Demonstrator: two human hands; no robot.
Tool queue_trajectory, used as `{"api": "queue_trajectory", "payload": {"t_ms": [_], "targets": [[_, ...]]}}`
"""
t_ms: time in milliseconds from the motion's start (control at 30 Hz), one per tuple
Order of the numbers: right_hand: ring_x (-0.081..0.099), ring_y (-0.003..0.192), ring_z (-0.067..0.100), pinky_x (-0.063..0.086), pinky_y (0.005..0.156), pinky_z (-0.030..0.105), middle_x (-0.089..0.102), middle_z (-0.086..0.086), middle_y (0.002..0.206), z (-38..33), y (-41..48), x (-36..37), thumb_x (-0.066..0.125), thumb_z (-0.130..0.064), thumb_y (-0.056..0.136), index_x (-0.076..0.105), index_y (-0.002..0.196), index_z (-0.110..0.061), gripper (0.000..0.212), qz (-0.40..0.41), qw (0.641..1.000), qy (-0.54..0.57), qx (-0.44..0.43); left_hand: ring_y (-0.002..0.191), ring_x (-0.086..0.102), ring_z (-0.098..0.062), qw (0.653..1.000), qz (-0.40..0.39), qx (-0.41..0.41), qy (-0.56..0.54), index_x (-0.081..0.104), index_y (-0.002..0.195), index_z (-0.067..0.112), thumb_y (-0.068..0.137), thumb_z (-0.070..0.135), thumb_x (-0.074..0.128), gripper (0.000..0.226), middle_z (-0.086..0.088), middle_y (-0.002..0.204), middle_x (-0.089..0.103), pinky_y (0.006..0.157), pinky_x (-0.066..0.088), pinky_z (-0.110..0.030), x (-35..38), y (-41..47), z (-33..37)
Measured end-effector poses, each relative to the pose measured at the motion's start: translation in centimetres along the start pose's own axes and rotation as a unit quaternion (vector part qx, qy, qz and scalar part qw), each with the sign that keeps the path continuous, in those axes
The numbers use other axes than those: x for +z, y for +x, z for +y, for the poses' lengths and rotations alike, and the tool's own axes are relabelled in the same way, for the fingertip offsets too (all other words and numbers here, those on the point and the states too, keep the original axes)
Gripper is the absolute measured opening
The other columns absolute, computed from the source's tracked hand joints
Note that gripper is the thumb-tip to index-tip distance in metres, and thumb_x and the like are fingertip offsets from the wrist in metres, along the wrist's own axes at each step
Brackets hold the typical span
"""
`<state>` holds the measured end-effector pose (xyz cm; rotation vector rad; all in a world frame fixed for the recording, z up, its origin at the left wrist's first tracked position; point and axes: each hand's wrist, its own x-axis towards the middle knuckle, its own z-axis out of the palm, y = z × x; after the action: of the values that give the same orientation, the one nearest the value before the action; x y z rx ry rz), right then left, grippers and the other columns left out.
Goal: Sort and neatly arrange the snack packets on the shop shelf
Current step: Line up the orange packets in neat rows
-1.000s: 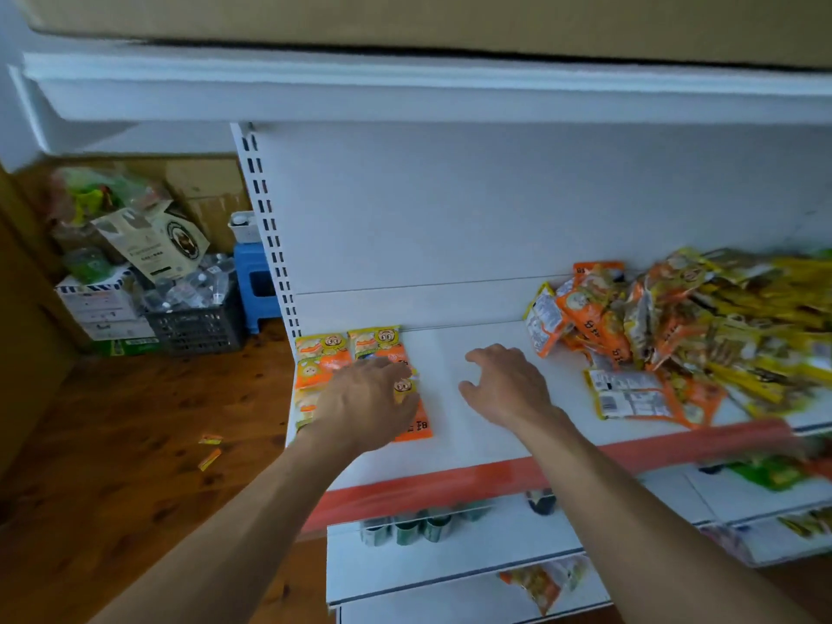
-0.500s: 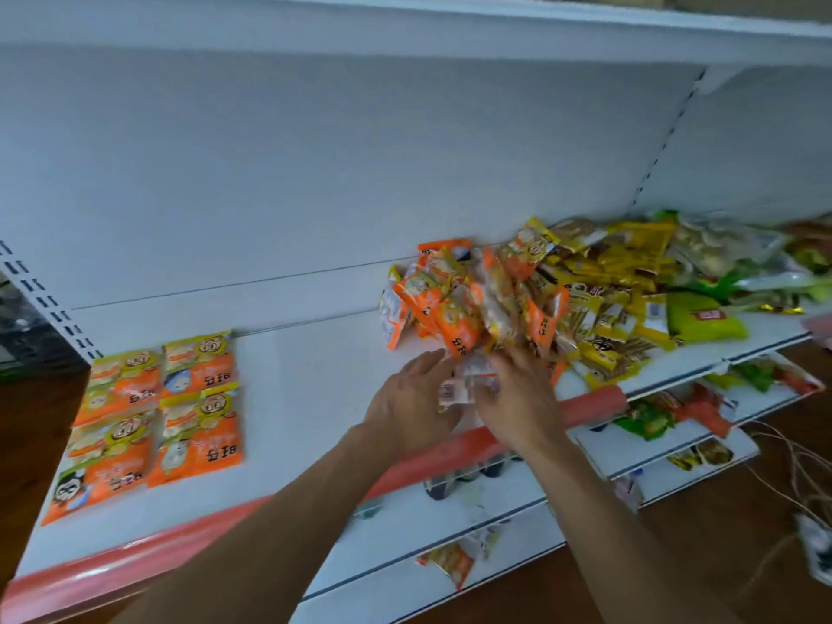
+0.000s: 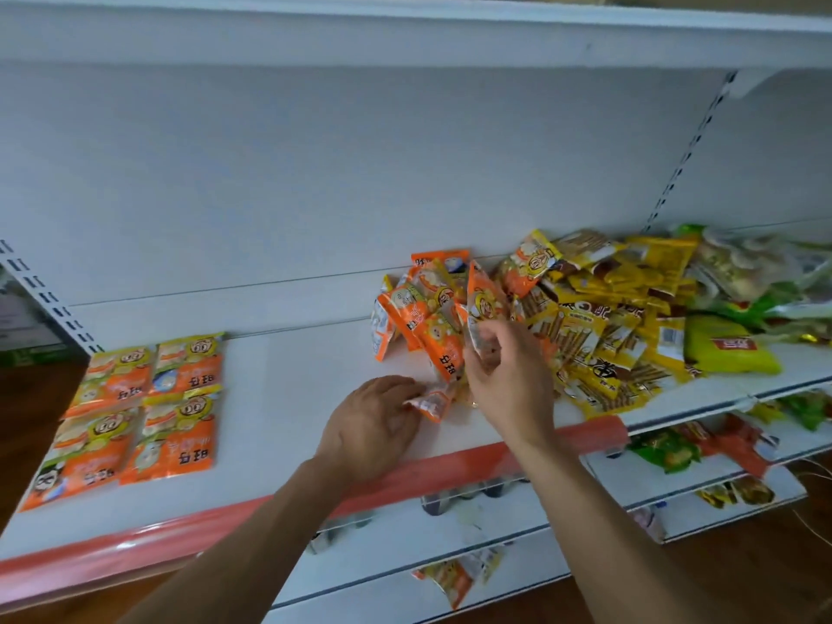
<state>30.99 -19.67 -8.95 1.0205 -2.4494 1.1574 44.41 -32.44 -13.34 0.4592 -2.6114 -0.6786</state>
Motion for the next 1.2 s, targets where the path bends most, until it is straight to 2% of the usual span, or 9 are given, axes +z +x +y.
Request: {"api": "queue_trajectory", "payload": {"t_ms": [200, 333, 400, 500, 633, 800, 933, 1033, 1200], "targets": [[0.051, 0.128, 0.022, 0.048, 0.090, 0.033, 0.038, 0.000, 0.153, -1.0, 1.4, 3.0, 0.063, -0.042, 0.091, 0.038, 0.147, -0.019, 0.065, -0.114, 0.990, -0.069, -0.040, 0.071, 0.058, 0.000, 0.970, 0.054, -0.182, -0.150, 0.066, 0.096, 0.035, 0.088, 0.043, 0.058, 0.014, 0.016, 0.080, 0.067, 0.067, 0.043, -0.016, -3.4, -1.8, -1.1], [0.029, 0.145, 0.026, 0.041, 0.105, 0.043, 0.021, 0.006, 0.161, -1.3, 2.5, 4.8, 0.063, -0.049, 0.089, 0.022, 0.153, -0.015, 0.083, -0.155, 0.975, -0.152, -0.044, 0.083, 0.071, -0.021, 0.802, 0.076, -0.351, -0.478, 0.069, 0.097, 0.018, 0.094, 0.031, 0.057, 0.018, -0.009, 0.094, 0.074, 0.075, 0.053, -0.031, -4.9, -1.5, -0.6], [0.025, 0.146, 0.028, 0.041, 0.105, 0.044, 0.011, 0.005, 0.164, -1.3, 2.5, 5.4, 0.061, -0.048, 0.091, 0.014, 0.155, -0.017, 0.086, -0.181, 0.969, -0.168, -0.032, 0.093, 0.072, -0.024, 0.755, 0.052, -0.370, -0.539, 0.068, 0.108, 0.015, 0.089, 0.043, 0.062, 0.034, -0.011, 0.101, 0.074, 0.078, 0.055, -0.033, -5.3, -1.5, -0.4], [0.035, 0.142, 0.025, 0.046, 0.099, 0.041, 0.020, 0.001, 0.162, -1.4, 2.5, 5.1, 0.056, -0.034, 0.096, 0.021, 0.155, -0.018, 0.070, -0.155, 0.974, -0.160, -0.041, 0.093, 0.072, -0.024, 0.749, 0.089, -0.374, -0.540, 0.066, 0.113, 0.011, 0.080, 0.037, 0.073, 0.043, -0.009, 0.101, 0.075, 0.074, 0.058, -0.030, -5.5, -1.5, -0.7], [0.065, 0.107, 0.021, 0.050, 0.074, 0.029, 0.060, -0.003, 0.135, -3.0, 2.2, 3.3, 0.057, -0.024, 0.092, 0.055, 0.135, -0.019, 0.043, -0.027, 0.997, -0.034, -0.068, 0.083, 0.074, -0.018, 0.740, 0.139, -0.382, -0.536, 0.069, 0.105, 0.011, 0.082, 0.036, 0.073, 0.034, -0.008, 0.094, 0.076, 0.061, 0.056, -0.021, -5.6, -2.0, -1.4], [0.062, 0.086, 0.008, 0.043, 0.068, 0.014, 0.067, -0.006, 0.100, -5.7, 1.7, 3.0, 0.055, -0.029, 0.094, 0.071, 0.107, -0.022, 0.023, 0.007, 0.977, 0.202, -0.062, 0.085, 0.073, -0.017, 0.725, 0.166, -0.387, -0.544, 0.070, 0.106, 0.013, 0.085, 0.035, 0.071, 0.031, -0.007, 0.096, 0.076, 0.069, 0.053, -0.024, -6.1, -1.9, -1.9], [0.063, 0.076, 0.010, 0.051, 0.070, 0.032, 0.072, 0.013, 0.090, -8.0, 0.8, 6.2, 0.059, -0.021, 0.096, 0.073, 0.082, -0.025, 0.020, -0.091, 0.866, 0.454, 0.188, 0.083, 0.073, -0.013, 0.717, 0.223, -0.380, -0.541, 0.066, 0.113, 0.019, 0.086, 0.033, 0.070, 0.031, -0.002, 0.096, 0.076, 0.067, 0.053, -0.025, -7.8, -3.2, -3.3], [0.069, 0.083, 0.008, 0.052, 0.078, 0.034, 0.075, -0.003, 0.096, -10.0, -0.3, 8.9, 0.059, -0.021, 0.096, 0.074, 0.089, -0.031, 0.020, -0.134, 0.813, 0.499, 0.269, 0.079, 0.072, -0.005, 0.726, 0.295, -0.378, -0.493, 0.055, 0.131, 0.025, 0.083, 0.028, 0.075, 0.052, 0.007, 0.092, 0.074, 0.068, 0.054, -0.024, -9.9, -5.2, -5.7], [0.069, 0.094, 0.015, 0.055, 0.079, 0.035, 0.073, 0.001, 0.107, -14.5, -2.4, 13.2, 0.054, -0.027, 0.099, 0.069, 0.104, -0.022, 0.017, -0.197, 0.741, 0.545, 0.339, 0.087, 0.073, -0.017, 0.751, 0.305, -0.374, -0.451, 0.075, 0.085, 0.042, 0.087, 0.028, 0.070, 0.014, 0.007, 0.088, 0.076, 0.079, 0.056, -0.038, -14.1, -7.9, -9.2]]}}
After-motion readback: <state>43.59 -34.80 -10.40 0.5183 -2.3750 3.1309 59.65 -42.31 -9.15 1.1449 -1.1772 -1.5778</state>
